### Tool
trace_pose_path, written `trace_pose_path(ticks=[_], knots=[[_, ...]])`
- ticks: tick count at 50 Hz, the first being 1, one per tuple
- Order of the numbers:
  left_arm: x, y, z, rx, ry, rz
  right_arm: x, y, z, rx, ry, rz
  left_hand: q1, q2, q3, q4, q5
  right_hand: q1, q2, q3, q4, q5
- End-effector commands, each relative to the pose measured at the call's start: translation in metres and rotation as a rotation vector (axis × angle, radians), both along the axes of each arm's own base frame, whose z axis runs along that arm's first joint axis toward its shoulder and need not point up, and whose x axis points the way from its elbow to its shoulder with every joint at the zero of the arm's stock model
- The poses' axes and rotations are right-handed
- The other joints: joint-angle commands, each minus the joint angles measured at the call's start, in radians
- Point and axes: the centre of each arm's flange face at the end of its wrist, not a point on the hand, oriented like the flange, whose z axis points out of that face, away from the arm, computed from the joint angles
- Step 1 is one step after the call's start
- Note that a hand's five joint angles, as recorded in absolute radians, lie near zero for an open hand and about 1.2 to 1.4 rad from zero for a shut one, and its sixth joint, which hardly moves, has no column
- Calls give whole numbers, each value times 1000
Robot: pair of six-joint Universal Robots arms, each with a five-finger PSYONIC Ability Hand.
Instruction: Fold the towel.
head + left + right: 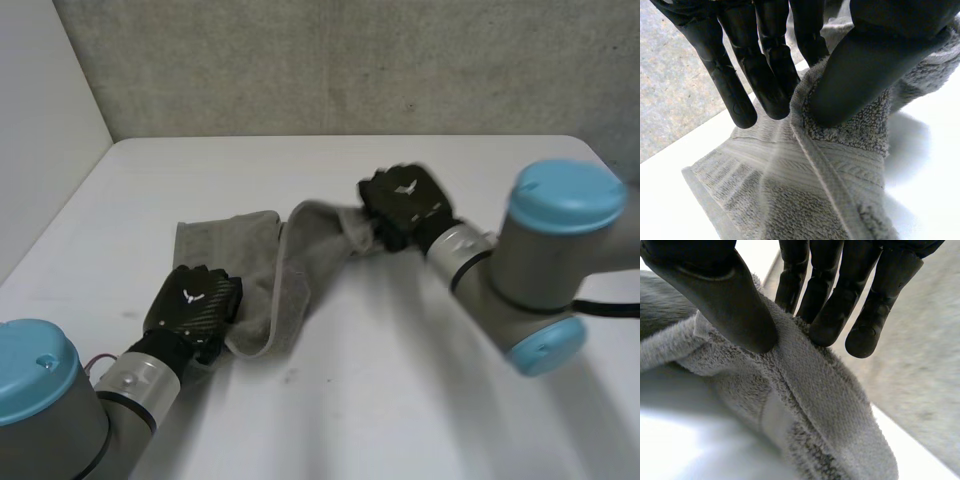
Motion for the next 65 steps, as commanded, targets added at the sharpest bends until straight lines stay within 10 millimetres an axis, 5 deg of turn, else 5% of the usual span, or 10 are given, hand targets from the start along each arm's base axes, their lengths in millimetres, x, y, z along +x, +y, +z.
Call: trace_pose_path(ticks=[1,6,18,27,34,46,51,53,61,65], knots=[[1,-3,18,-56,14,11,-49,-17,45,-39,7,-117,208,179,180,177,194,99,107,72,58,102],[13,-6,42,-94,30,51,-84,-18,67,-66,97,-176,208,179,180,177,194,99,107,72,58,102],[37,31,145,-182,47,85,-140,32,152,-188,244,-209,208,179,180,177,194,99,107,72,58,102],[38,32,142,-103,12,87,-152,35,142,-23,244,-134,208,179,180,177,194,99,107,72,58,102],[29,2,84,115,-81,87,-154,4,82,209,295,-71,208,179,180,177,194,99,107,72,58,102],[-4,-87,65,34,-46,90,-131,-58,64,130,278,-133,208,179,180,177,194,99,107,72,58,102],[-18,-130,95,-140,23,127,-114,-85,93,-45,157,-175,208,179,180,177,194,99,107,72,58,102],[-18,-153,132,-284,87,198,-112,-103,124,-181,17,-207,208,179,180,177,194,99,107,72,58,102],[-3,-169,209,-544,232,343,-122,-119,182,-406,-265,-284,208,179,180,177,194,99,107,72,58,102],[-2,-164,213,-546,237,341,-121,-116,180,-377,-271,-276,208,179,180,177,194,99,107,72,58,102]])
